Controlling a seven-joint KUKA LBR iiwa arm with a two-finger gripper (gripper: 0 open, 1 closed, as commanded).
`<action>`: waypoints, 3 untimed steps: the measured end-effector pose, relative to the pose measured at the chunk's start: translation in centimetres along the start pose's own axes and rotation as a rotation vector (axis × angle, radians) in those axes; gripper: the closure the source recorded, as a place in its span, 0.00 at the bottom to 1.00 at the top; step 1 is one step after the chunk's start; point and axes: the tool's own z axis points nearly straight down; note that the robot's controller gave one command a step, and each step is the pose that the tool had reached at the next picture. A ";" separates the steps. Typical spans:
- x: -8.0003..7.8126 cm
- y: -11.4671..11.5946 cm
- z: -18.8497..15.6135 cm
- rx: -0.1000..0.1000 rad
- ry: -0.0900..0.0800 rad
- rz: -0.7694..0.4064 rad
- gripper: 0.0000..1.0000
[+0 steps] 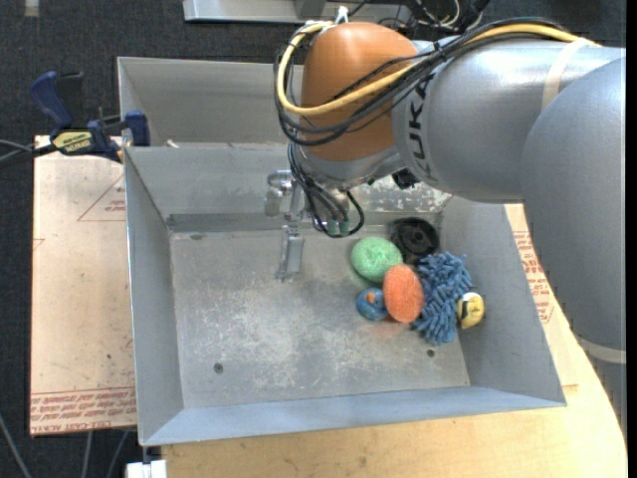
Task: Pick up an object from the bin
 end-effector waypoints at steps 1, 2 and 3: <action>0.0 -1.4 -0.2 -0.002 0.001 -0.072 0.00; 1.5 -5.9 -3.3 0.000 0.004 -0.106 0.00; 1.3 -7.3 -4.7 -0.001 -0.009 -0.041 0.00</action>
Offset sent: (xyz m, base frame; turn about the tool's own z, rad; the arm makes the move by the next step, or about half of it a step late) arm -0.0206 -0.0722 0.0491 -0.0976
